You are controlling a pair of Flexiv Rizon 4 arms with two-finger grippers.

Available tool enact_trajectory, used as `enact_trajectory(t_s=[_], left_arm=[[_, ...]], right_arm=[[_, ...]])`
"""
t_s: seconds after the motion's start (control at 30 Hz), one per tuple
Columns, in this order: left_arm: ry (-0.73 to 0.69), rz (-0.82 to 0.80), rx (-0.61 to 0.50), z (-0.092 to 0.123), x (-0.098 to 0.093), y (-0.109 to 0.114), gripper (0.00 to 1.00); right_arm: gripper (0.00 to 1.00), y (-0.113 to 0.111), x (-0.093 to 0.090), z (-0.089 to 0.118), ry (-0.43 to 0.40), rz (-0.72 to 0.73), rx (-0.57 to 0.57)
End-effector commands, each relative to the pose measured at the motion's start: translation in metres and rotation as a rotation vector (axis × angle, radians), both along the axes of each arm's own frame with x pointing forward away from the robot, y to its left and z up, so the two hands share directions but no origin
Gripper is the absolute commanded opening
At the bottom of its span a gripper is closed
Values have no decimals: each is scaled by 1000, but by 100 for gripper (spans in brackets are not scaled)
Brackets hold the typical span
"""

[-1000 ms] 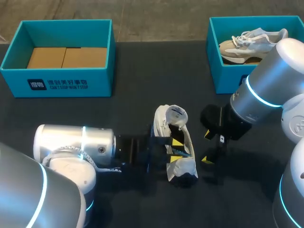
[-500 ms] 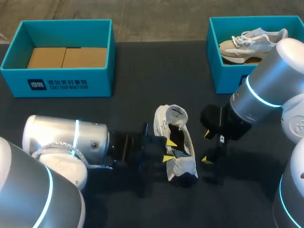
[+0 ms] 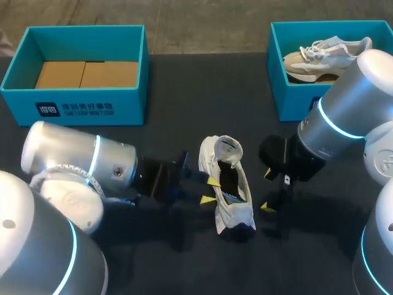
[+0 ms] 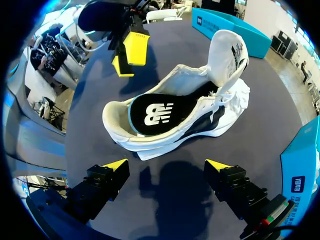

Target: Take the shoe out of the shoebox, open the shoe tongue, remove and reinsert the insole, then place the shoe into the shoebox

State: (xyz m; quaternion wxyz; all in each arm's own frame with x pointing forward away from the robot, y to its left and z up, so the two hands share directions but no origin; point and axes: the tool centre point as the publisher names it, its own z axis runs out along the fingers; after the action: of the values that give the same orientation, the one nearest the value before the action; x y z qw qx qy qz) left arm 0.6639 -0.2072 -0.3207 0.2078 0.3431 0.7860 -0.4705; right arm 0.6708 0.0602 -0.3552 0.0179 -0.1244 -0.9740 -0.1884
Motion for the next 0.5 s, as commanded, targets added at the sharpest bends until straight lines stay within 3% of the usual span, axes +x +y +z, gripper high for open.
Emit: enact_trajectory(t_s=[0.03,0.1,0.3,0.5], left_arm=[[39,-80,133,8,2,4,16],[35,-102,173,10,2,6,0],[42,-171,254,15,-3,13,0],[35,-262,384,19,-11,17,0]], right_arm=[[100,0,-1,-1,-2,-1,-2],[100,-1,-1,1,-2,10,3],[100,-21,1,11,1,33,15],[100,-54,1,27,-12,72,-3]])
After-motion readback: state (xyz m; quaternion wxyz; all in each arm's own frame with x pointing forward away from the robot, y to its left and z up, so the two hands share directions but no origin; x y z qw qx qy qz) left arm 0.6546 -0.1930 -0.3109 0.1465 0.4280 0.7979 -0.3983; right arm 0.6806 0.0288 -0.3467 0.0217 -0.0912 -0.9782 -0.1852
